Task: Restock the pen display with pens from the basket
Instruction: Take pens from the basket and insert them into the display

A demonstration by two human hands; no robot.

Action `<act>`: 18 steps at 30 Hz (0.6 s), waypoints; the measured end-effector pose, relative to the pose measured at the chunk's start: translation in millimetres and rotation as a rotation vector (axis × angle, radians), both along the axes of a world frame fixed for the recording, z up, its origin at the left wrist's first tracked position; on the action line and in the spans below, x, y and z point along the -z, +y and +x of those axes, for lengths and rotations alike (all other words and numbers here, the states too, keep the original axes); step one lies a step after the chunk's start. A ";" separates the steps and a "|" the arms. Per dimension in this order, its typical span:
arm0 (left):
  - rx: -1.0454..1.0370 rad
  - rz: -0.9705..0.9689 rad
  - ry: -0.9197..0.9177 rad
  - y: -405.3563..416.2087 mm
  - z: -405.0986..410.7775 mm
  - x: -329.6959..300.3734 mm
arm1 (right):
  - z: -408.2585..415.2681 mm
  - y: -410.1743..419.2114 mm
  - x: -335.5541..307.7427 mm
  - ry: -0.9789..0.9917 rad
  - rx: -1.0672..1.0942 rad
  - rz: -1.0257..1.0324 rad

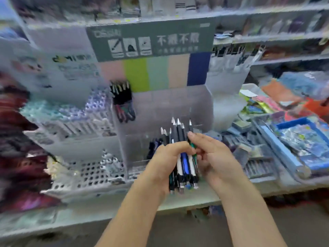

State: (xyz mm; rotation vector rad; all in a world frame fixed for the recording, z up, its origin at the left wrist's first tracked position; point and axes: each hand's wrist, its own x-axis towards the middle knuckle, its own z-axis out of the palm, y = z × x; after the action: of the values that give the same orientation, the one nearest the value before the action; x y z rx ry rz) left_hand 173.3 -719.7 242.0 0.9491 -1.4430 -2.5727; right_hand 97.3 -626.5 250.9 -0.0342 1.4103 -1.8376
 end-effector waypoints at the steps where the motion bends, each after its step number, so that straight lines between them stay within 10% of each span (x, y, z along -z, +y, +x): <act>1: -0.018 0.049 0.023 -14.8 7.2 -1.8 | 5.6 -17.4 -2.3 -0.019 -0.004 -0.021; 11: -0.290 0.054 0.105 -102.2 16.3 0.6 | -13.4 -95.7 -17.3 0.330 0.313 -0.087; 18: -0.380 0.053 0.182 -114.4 -4.5 -10.8 | -70.4 -149.6 -19.4 0.913 0.248 -0.056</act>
State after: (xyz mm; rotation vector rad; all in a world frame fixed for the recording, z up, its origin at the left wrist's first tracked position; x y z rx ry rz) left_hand 168.9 -834.1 252.8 0.8690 -1.0377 -2.3541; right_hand 26.9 -776.1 270.4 -0.8529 2.0255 -2.1761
